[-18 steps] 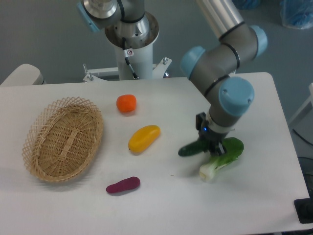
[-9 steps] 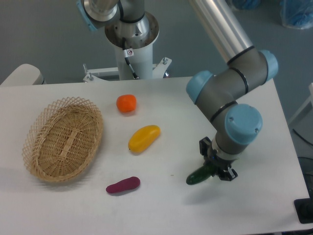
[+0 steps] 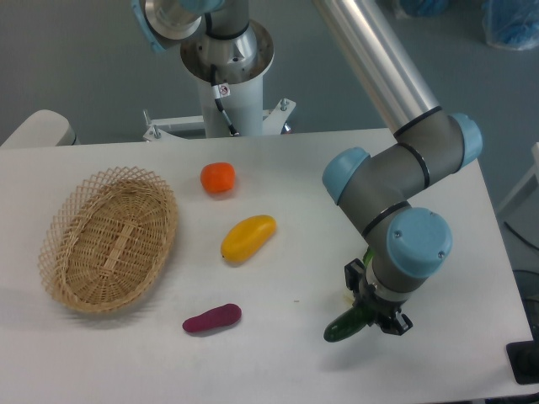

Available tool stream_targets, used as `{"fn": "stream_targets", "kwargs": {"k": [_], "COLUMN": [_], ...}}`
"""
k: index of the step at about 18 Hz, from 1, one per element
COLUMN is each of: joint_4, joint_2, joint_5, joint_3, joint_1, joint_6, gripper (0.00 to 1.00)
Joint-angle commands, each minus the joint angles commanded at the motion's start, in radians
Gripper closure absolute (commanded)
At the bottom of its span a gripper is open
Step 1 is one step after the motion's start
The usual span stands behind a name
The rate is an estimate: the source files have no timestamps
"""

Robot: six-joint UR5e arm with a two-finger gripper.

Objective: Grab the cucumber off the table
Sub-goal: 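Lift the held cucumber and carry it past the bok choy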

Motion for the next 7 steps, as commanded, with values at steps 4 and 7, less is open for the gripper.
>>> {"fn": "stream_targets", "kwargs": {"k": [4,7], "joint_4": [0.002,0.006], "joint_2": [0.0,0.002], "joint_5": [-0.002,-0.003], "joint_3": [-0.003,-0.014], "joint_1": [0.0,0.0], "joint_6": [0.002,0.003], "gripper": [0.81,0.81]}}
